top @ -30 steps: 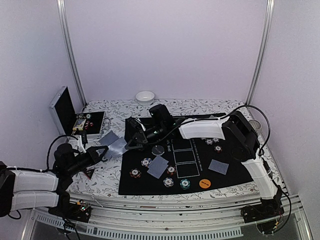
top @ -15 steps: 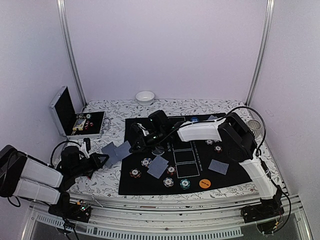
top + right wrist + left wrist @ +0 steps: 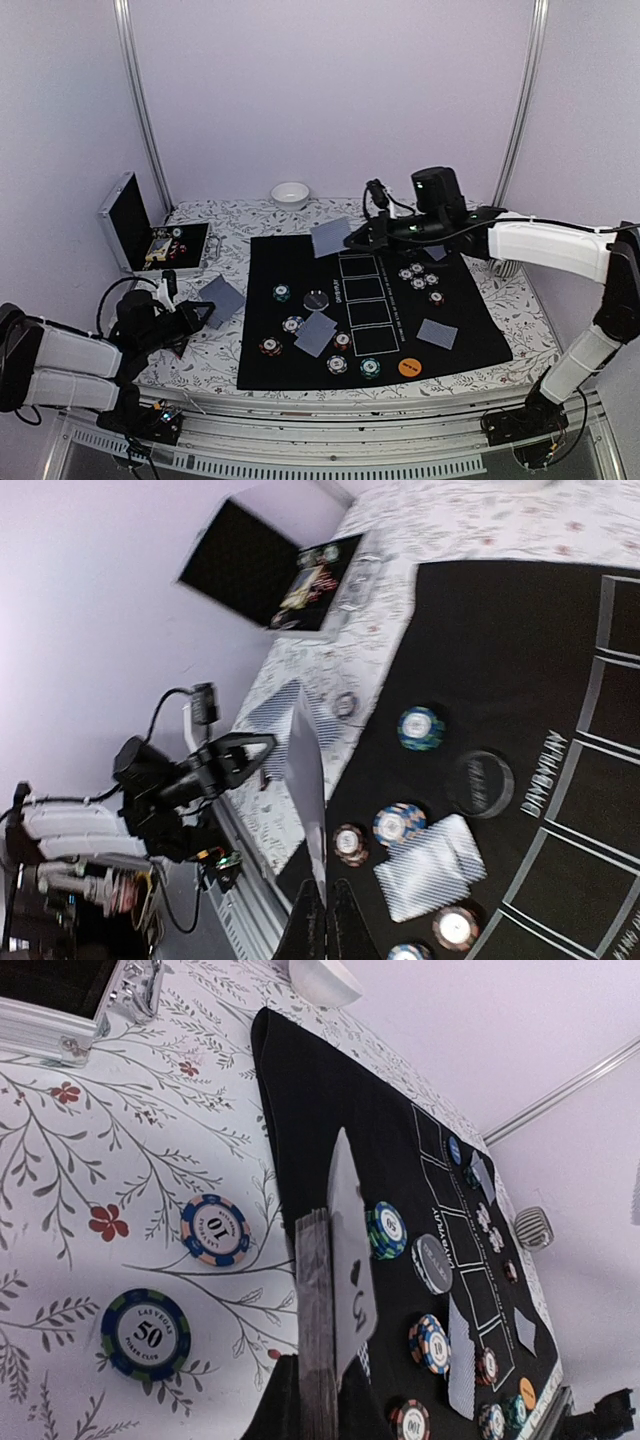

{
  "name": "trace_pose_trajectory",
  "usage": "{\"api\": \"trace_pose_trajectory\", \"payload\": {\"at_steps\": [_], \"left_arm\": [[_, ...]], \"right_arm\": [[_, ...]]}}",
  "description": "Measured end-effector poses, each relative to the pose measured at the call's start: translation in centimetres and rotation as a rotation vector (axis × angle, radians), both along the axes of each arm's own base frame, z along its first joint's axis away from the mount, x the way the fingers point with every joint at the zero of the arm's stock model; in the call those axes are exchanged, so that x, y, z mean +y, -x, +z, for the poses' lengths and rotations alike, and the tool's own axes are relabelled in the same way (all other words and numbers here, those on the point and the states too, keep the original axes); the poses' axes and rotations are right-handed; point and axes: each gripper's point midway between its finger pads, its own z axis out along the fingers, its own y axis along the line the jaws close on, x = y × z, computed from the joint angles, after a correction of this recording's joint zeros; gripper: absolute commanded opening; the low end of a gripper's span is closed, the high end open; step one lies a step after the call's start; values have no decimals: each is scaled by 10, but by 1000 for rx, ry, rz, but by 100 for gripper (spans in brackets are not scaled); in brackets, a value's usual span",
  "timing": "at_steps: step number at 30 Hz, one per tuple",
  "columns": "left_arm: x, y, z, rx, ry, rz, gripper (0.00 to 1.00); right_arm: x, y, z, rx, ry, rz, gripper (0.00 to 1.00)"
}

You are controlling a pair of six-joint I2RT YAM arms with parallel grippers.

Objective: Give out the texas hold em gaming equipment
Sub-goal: Pick up the poker card from the face-down deck piles, then distribute the poker card in the big blind area.

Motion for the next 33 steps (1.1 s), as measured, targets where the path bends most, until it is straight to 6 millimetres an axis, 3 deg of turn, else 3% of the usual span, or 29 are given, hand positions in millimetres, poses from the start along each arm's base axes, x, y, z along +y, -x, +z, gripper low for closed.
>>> {"api": "trace_pose_trajectory", "payload": {"at_steps": [2, 4, 8, 11, 17, 25, 26, 28, 29, 32, 33], "left_arm": [[0, 0, 3, -13, -2, 1, 0], [1, -1, 6, -22, -4, 1, 0], [1, -3, 13, -42, -12, -2, 0], [1, -4, 16, -57, -14, -4, 0], [2, -3, 18, -63, -20, -4, 0], [2, -2, 16, -58, -31, -7, 0], [2, -2, 16, -58, -31, -7, 0], [2, -2, 16, -56, -31, -8, 0], [2, -2, 17, -58, -30, -7, 0], [2, -2, 19, -65, -30, -6, 0], [3, -2, 20, -68, -29, -6, 0]], "right_arm": [[-44, 0, -15, 51, 33, -113, 2], [-81, 4, -42, 128, 82, -211, 2], [-151, 32, -111, 330, 189, -394, 2], [-191, 56, -144, 443, 217, -528, 2], [-231, 77, -167, 547, 168, -709, 2], [-243, 90, -195, 655, 193, -776, 3], [-244, 90, -196, 661, 192, -782, 7], [-244, 90, -196, 666, 185, -792, 42], [-245, 91, -197, 670, 177, -804, 54], [-249, 93, -196, 677, 155, -834, 77], [-251, 94, -196, 681, 145, -852, 90]]}}
